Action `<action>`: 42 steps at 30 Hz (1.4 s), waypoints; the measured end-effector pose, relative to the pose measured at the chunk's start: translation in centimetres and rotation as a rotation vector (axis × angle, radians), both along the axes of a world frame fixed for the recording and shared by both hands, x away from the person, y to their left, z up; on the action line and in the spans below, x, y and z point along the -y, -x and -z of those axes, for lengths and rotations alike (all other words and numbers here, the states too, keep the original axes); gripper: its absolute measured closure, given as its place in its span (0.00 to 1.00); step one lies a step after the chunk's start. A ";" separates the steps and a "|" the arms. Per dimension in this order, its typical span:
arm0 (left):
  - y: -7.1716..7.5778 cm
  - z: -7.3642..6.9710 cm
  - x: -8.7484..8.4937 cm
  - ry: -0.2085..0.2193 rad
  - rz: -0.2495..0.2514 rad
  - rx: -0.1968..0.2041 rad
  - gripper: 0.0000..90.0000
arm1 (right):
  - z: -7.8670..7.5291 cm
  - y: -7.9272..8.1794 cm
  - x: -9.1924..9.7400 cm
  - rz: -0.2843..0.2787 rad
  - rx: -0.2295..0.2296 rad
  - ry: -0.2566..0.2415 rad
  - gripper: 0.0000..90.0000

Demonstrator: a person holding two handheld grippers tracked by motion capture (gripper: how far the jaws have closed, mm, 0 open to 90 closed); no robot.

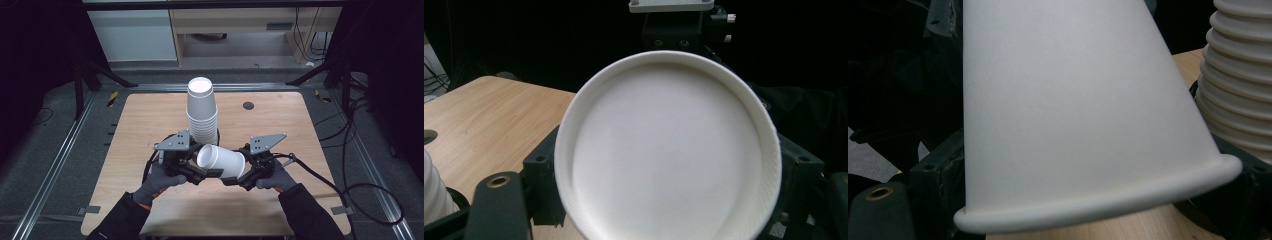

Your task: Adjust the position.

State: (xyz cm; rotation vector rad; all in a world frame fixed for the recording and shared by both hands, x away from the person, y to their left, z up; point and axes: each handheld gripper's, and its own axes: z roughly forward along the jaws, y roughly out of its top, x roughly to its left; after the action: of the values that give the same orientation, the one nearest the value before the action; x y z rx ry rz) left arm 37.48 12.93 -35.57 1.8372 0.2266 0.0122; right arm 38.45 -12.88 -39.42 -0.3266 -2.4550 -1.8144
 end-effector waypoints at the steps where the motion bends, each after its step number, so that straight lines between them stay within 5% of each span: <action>1: 0.0 0.0 0.0 -0.002 -0.003 0.000 0.23 | 0.0 0.0 0.0 -0.001 -0.001 0.003 0.11; 13: 0.4 -1.0 -1.7 0.011 -0.059 0.027 0.20 | 0.1 -0.3 0.4 0.015 -0.001 0.041 0.11; 28: 0.4 0.5 -4.0 -0.117 -0.081 -0.043 0.17 | -0.6 -0.8 0.6 0.010 0.060 0.192 0.11; 42: 0.1 1.0 -2.6 -0.194 -0.042 -0.073 0.15 | -0.7 -1.2 -1.0 -0.042 0.081 0.287 0.12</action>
State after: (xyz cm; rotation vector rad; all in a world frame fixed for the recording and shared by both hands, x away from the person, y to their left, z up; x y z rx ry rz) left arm 37.37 15.49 -36.56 2.0280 0.3243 -0.0041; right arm 39.62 -11.90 -38.75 -0.2186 -2.7589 -1.4863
